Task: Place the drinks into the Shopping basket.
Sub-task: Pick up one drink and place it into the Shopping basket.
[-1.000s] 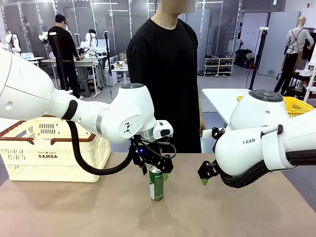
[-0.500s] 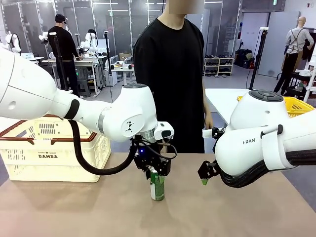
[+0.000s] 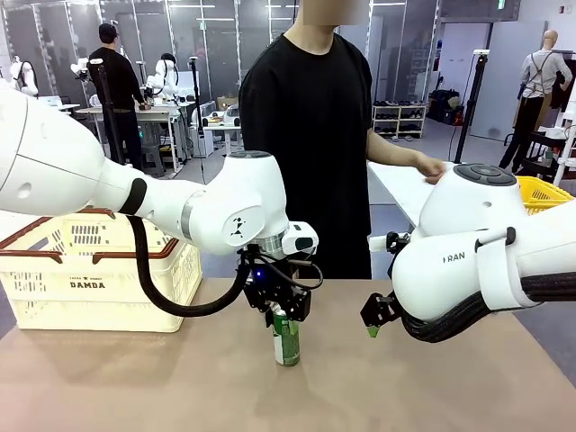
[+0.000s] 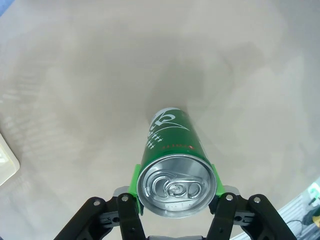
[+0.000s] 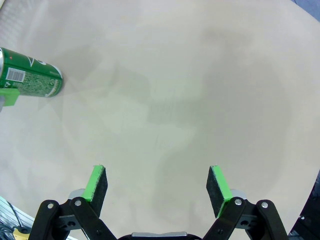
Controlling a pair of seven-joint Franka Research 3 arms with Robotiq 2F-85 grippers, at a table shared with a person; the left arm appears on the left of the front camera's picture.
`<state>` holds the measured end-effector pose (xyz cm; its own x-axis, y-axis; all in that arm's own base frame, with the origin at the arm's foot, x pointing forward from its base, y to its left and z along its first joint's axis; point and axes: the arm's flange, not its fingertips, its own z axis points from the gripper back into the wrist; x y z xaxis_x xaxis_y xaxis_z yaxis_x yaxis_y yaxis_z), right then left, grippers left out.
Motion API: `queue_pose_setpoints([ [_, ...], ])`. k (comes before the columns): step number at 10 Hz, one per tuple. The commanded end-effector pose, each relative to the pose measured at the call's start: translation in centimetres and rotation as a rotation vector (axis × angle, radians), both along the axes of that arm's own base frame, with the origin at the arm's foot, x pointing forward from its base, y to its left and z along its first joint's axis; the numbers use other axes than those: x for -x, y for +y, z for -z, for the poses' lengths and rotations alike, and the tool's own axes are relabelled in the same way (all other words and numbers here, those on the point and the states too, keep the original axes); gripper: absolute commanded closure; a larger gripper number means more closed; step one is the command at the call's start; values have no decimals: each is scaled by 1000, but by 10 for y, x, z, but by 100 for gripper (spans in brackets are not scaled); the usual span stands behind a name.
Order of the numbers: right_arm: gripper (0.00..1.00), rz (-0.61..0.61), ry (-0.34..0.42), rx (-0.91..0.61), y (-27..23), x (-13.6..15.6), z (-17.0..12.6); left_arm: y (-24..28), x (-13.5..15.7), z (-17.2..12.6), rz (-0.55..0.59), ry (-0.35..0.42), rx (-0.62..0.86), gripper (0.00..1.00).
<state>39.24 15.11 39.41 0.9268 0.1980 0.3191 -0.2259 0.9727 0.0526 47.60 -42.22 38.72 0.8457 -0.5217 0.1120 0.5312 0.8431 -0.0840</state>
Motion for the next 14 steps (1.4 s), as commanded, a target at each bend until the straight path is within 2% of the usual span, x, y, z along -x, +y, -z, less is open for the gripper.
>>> queue_pose_setpoints([
  [1,0,2,1,-2,-1,0,1,-5,-1,-2,3,3,-38,64],
  [2,0,2,1,-2,-1,0,1,-4,2,-6,-1,1,-53,100],
  [4,0,2,1,-2,-1,0,1,9,10,-37,-14,-47,-44,100],
  [8,0,2,1,-2,-1,0,1,53,23,-104,-50,-74,-72,100],
  [12,0,2,1,-2,-1,0,1,113,44,-194,-163,-152,-36,100],
  [14,0,2,1,-2,-1,0,1,153,48,-231,-286,-189,-27,100],
])
